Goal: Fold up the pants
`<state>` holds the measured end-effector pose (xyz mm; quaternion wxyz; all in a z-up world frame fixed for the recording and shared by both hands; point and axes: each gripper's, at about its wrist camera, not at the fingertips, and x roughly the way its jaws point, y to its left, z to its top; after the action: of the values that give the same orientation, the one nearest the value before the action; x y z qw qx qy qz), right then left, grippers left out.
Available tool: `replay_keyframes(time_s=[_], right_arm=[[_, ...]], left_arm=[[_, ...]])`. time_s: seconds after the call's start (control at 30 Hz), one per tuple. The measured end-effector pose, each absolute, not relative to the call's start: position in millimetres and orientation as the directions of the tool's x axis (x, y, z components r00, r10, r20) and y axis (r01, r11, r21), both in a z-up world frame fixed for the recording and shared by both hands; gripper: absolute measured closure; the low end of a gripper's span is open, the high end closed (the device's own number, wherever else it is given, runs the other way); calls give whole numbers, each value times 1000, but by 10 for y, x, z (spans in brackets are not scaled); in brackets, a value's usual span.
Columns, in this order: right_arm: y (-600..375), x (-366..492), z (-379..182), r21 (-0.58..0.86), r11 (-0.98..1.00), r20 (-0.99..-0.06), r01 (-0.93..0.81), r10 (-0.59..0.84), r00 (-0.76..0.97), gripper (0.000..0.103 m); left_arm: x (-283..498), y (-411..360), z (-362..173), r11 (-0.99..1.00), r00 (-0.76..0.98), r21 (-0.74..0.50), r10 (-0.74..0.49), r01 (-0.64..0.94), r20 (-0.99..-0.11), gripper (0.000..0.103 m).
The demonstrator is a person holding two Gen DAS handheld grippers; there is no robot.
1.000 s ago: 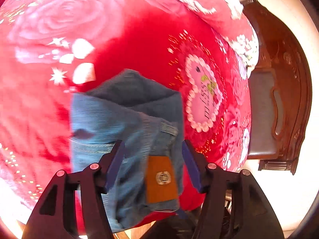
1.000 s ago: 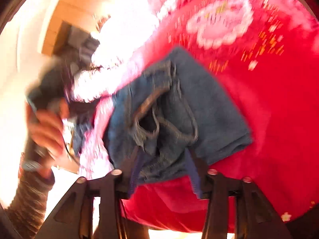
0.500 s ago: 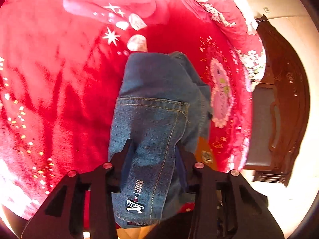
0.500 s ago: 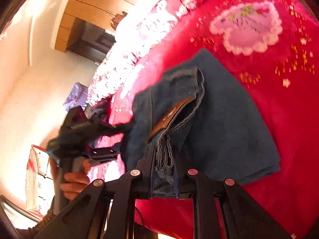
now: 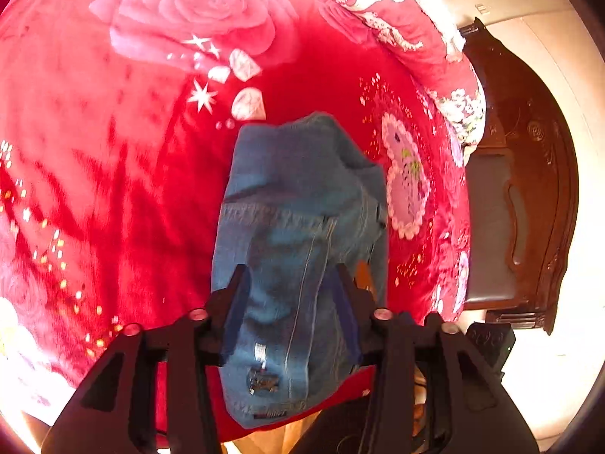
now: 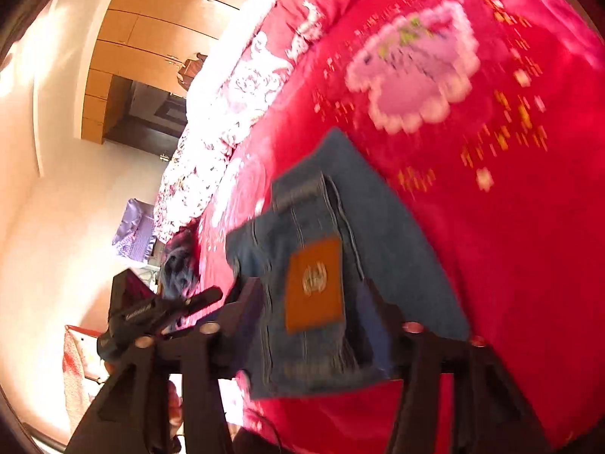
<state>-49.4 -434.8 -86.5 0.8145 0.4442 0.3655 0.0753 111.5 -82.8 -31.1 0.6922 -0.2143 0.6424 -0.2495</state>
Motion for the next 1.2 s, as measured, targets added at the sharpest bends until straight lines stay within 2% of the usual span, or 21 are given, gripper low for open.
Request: replay_keyframes(time_s=[0.2, 0.23, 0.27, 0.3, 0.33, 0.4, 0.47, 0.53, 0.6, 0.63, 0.7, 0.77, 0.8, 0.83, 0.87, 0.93, 1.0, 1.07, 1.1, 1.2], right_arm=[[-4286, 363, -912, 681, 707, -613, 194, 405, 679, 45], [-4270, 466, -991, 679, 710, -621, 187, 419, 662, 54], [-4215, 599, -1057, 676, 717, -633, 170, 448, 631, 68], [-4125, 700, -1054, 632, 759, -675, 156, 439, 593, 96], [-4035, 782, -1009, 578, 805, -708, 130, 416, 571, 96], [-3910, 782, -808, 584, 811, -648, 32, 441, 621, 96], [-3868, 859, -736, 551, 834, -645, 27, 406, 648, 96], [-3871, 1062, -1005, 476, 871, -761, 122, 339, 553, 95], [-3869, 1122, -1166, 467, 872, -793, 150, 338, 506, 94], [-3882, 1065, -1114, 478, 866, -779, 148, 341, 526, 86], [-3946, 848, -962, 513, 847, -745, 139, 359, 561, 81], [-4066, 528, -854, 573, 808, -703, 137, 398, 589, 67], [-4123, 353, -827, 602, 787, -688, 137, 424, 590, 56], [-4166, 206, -838, 619, 771, -682, 146, 437, 586, 52], [-4197, 57, -874, 632, 758, -682, 162, 445, 581, 52], [-4210, -147, -1049, 683, 706, -665, 185, 496, 558, 52], [-4178, -247, -1231, 726, 656, -643, 206, 542, 540, 53], [-4110, -296, -1316, 739, 642, -629, 204, 548, 552, 73], [-4087, -328, -1282, 735, 649, -627, 197, 540, 561, 80], [-4002, -506, -1065, 707, 694, -607, 136, 497, 621, 81]], left_arm=[[1413, -1069, -511, 779, 12, -626, -626, -32, -780, 50], [1447, -1129, -526, 796, 22, -604, -604, -23, -797, 50], [1476, -1168, -526, 814, 30, -581, -581, -7, -813, 52], [1491, -1183, -502, 825, 42, -566, -565, -3, -824, 63], [1483, -1185, -468, 826, 57, -564, -562, -6, -825, 67], [1444, -1144, -368, 847, 131, -531, -528, 15, -839, 71], [1432, -1148, -389, 882, 182, -470, -467, 30, -865, 71], [1488, -1244, -530, 923, 162, -383, -385, 50, -908, 70], [1505, -1252, -548, 927, 151, -371, -374, 46, -915, 71], [1490, -1220, -505, 918, 151, -394, -397, 48, -905, 71], [1431, -1103, -399, 884, 146, -463, -467, 59, -872, 70], [1314, -923, -320, 854, 135, -518, -519, 46, -844, 70], [1241, -840, -312, 838, 116, -545, -545, 39, -830, 70], [1139, -754, -315, 813, 96, -582, -581, 28, -808, 69], [1019, -673, -341, 788, 82, -615, -614, 5, -785, 67], [820, -613, -424, 770, 65, -637, -634, -31, -770, 55], [668, -688, -570, 783, 29, -621, -620, -33, -784, 55], [561, -773, -607, 823, 27, -568, -567, -22, -823, 55], [503, -807, -546, 834, 55, -552, -551, 6, -833, 57], [346, -981, -385, 904, 155, -400, -422, 152, -893, 58]])
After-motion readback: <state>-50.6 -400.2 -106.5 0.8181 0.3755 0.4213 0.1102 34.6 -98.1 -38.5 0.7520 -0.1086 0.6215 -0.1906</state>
